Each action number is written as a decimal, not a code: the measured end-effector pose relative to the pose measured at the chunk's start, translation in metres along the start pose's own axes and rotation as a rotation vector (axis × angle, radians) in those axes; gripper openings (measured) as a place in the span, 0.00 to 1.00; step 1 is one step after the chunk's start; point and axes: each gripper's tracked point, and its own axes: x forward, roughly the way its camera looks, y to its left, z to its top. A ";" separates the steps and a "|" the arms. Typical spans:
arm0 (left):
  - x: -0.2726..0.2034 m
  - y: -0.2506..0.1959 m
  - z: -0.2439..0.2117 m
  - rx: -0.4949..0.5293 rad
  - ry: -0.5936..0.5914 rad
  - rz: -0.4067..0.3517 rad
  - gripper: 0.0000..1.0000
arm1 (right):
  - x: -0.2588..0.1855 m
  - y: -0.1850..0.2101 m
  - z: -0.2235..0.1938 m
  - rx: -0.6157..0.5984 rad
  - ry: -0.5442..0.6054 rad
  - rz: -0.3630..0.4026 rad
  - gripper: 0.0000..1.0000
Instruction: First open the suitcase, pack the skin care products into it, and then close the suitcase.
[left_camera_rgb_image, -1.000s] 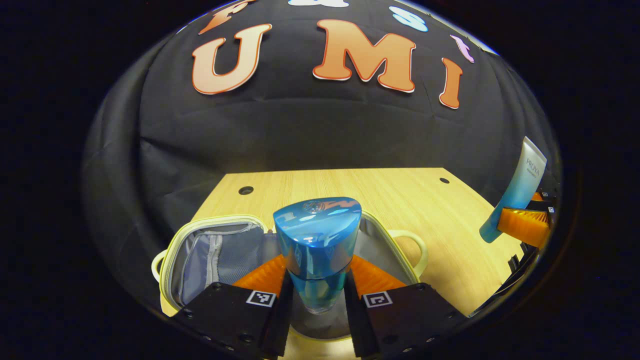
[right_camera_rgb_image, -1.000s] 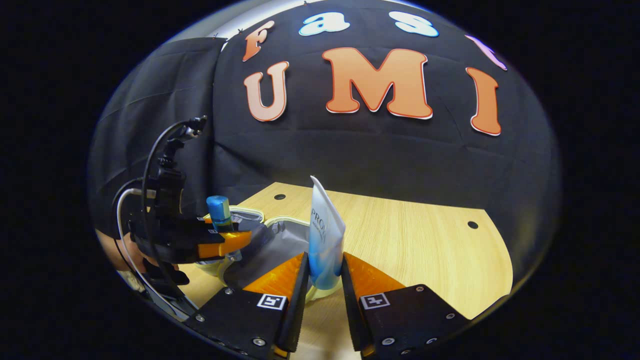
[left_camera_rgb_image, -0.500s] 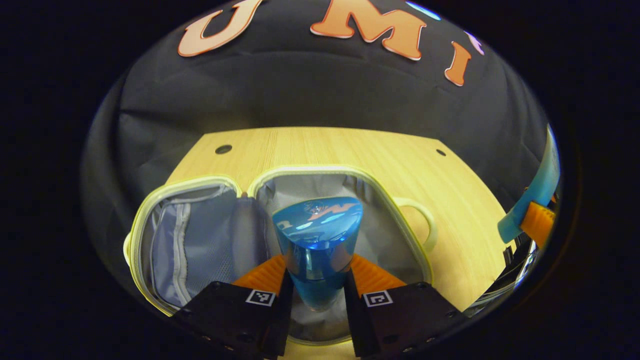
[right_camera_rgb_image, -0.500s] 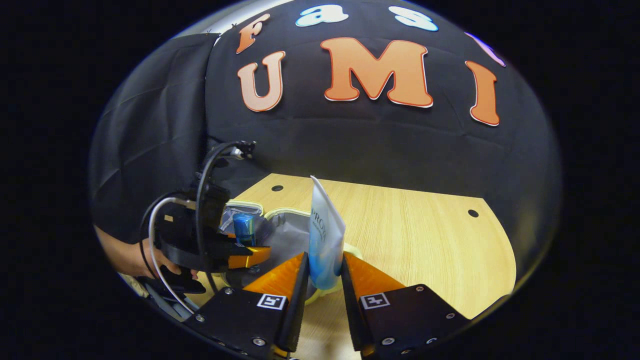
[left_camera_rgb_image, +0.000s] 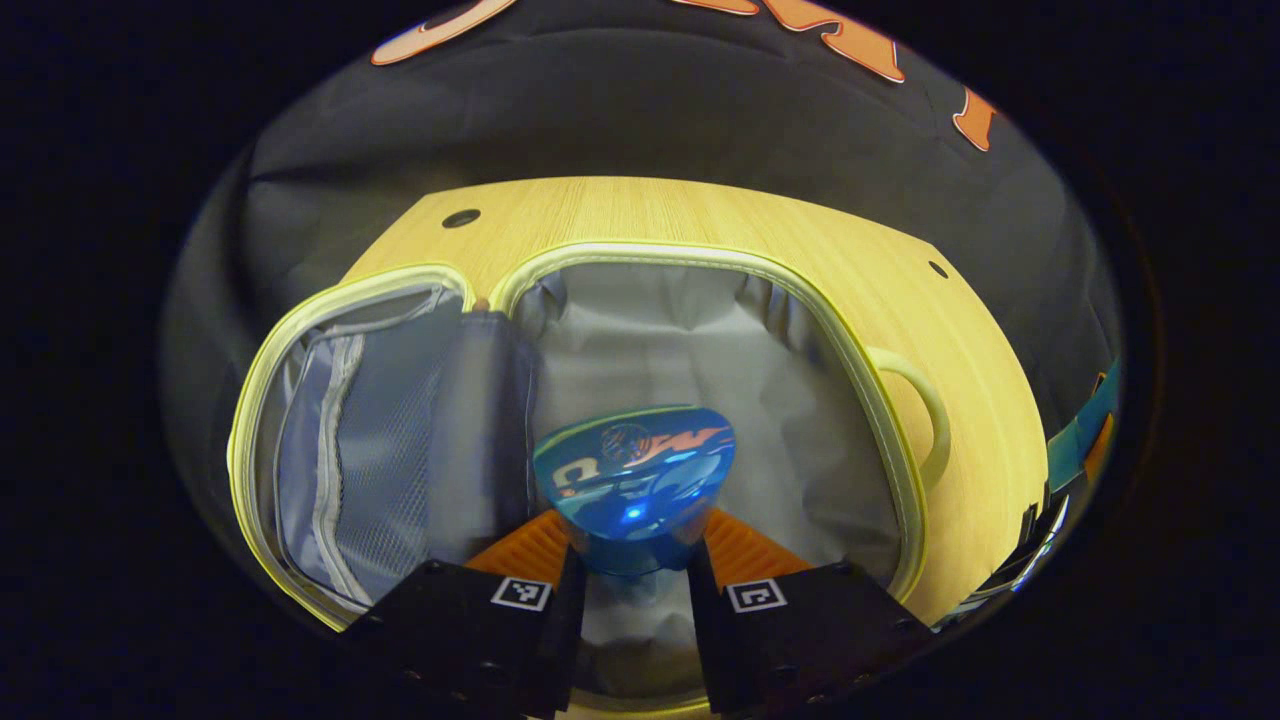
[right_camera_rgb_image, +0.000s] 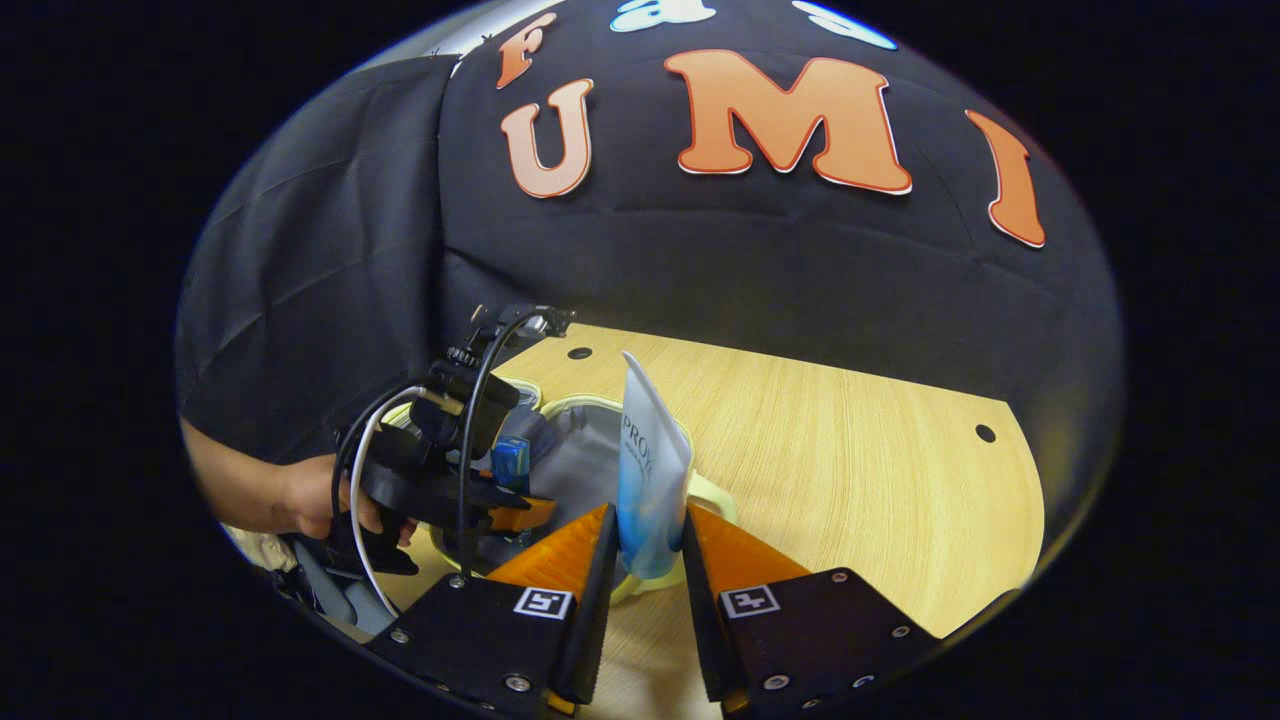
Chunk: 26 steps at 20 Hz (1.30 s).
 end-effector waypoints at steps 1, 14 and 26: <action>-0.002 -0.001 0.000 0.004 0.019 0.006 0.49 | 0.003 -0.002 -0.001 -0.001 0.002 0.005 0.40; 0.006 0.001 0.002 -0.070 0.036 -0.002 0.54 | 0.024 -0.008 -0.007 0.004 0.037 0.039 0.40; -0.118 0.077 0.064 -0.112 -0.347 0.138 0.70 | 0.081 0.042 -0.057 0.031 0.241 0.126 0.36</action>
